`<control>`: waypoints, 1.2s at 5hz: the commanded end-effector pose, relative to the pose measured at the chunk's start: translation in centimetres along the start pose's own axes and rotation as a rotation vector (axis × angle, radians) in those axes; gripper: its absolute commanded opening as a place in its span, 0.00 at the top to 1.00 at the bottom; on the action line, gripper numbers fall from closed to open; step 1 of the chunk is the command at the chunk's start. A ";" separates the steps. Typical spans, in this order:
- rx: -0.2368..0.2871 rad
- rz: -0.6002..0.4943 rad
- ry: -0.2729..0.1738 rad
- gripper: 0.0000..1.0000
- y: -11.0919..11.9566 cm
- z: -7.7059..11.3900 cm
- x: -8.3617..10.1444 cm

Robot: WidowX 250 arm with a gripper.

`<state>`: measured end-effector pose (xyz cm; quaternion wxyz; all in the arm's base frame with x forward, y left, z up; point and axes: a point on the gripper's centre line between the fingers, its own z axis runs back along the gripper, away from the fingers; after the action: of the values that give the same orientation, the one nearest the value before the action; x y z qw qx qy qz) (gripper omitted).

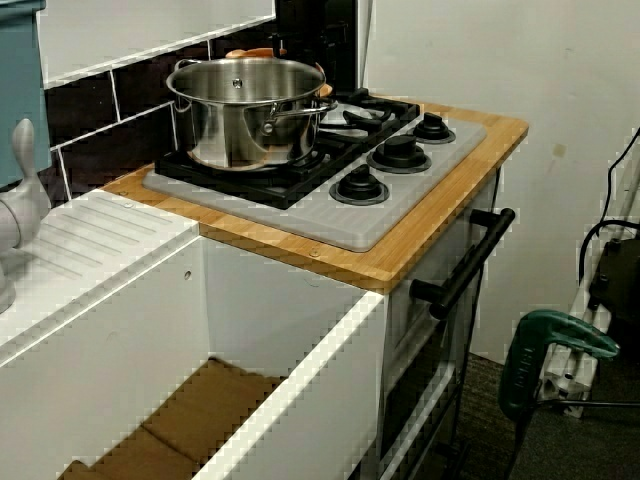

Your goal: Lift pot from stove

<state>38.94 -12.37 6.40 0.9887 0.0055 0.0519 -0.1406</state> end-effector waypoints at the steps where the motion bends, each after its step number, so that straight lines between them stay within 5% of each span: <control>1: -0.062 -0.011 -0.041 1.00 0.1 3.9 -1.8; 6: -0.130 -0.025 -0.088 1.00 0.3 9.5 -6.1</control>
<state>34.41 -10.66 13.34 0.9858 -0.0600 0.0639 -0.1434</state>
